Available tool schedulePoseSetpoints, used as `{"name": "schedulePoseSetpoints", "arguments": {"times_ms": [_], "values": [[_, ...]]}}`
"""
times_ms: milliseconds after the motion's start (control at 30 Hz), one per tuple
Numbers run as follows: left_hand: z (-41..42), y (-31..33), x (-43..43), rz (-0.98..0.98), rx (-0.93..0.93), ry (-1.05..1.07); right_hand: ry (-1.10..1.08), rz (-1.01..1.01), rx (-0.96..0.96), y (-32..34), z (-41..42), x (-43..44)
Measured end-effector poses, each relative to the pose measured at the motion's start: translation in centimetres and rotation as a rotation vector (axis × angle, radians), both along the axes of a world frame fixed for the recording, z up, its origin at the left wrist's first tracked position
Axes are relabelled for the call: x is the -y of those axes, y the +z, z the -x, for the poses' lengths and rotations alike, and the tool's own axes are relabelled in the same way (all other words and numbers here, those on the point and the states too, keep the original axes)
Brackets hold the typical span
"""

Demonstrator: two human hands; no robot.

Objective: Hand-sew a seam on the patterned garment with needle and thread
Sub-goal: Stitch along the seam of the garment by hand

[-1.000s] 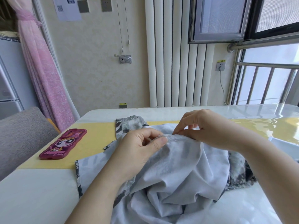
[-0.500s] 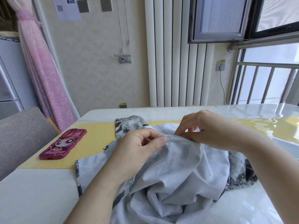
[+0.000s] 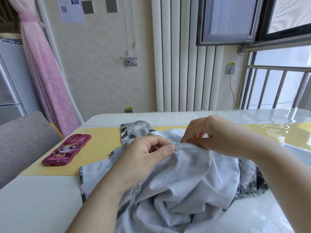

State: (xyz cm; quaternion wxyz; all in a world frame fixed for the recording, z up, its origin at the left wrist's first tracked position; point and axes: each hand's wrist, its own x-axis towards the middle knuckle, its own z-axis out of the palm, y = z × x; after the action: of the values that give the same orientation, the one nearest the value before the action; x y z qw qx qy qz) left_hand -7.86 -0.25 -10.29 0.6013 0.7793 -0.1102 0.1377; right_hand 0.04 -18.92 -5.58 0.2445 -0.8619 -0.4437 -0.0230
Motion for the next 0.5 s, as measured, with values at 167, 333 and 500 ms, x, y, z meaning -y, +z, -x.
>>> {"name": "schedulePoseSetpoints", "arguments": {"times_ms": [167,333,500], "values": [[0.0,-0.1,0.0,0.003,-0.005,-0.017,0.016,-0.03,-0.026,-0.1,0.1,-0.1],[-0.1,-0.2,0.1,0.011,-0.018,-0.022,0.023,-0.122,-0.112,0.0,0.7,-0.6],[-0.3,-0.5,0.0,0.018,-0.028,0.027,0.111,-0.27,-0.181,-0.1,1.4,-1.2]]}}
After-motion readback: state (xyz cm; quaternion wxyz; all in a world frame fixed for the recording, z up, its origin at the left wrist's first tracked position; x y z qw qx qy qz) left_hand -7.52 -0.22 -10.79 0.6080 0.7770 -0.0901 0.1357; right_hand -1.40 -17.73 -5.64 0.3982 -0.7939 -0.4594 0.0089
